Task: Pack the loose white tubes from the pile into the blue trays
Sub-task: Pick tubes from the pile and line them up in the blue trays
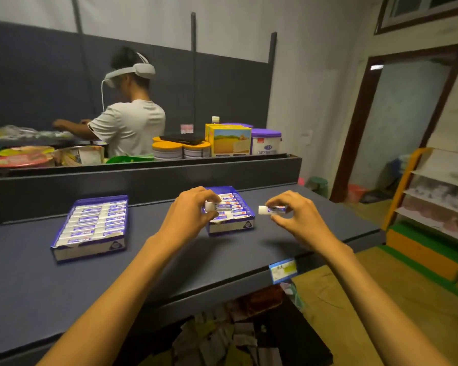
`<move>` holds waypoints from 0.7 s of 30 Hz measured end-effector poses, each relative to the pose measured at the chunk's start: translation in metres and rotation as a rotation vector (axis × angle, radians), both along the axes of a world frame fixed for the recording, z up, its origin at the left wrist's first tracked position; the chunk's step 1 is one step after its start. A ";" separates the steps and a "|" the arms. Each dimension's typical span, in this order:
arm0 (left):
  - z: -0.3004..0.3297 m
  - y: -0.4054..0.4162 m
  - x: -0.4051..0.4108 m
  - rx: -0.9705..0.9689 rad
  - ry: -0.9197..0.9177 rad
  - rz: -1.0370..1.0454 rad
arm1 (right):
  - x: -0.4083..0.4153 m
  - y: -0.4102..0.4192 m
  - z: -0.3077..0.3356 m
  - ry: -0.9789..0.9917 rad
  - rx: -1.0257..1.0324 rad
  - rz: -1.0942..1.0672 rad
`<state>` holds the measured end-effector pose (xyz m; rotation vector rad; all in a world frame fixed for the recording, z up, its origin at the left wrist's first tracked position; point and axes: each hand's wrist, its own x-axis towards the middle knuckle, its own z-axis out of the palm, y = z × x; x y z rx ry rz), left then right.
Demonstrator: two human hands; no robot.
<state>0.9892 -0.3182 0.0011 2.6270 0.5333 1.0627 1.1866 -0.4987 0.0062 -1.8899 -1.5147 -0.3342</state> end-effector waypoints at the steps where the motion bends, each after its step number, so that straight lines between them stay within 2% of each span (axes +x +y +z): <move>1: 0.000 -0.001 0.006 -0.004 0.008 0.029 | 0.010 0.005 -0.001 0.002 -0.001 0.023; 12: 0.006 0.042 0.029 0.003 0.070 0.228 | 0.067 0.107 -0.004 0.029 -0.075 0.236; 21: 0.010 0.093 0.059 -0.040 0.205 0.264 | 0.084 0.177 0.000 0.041 -0.149 0.271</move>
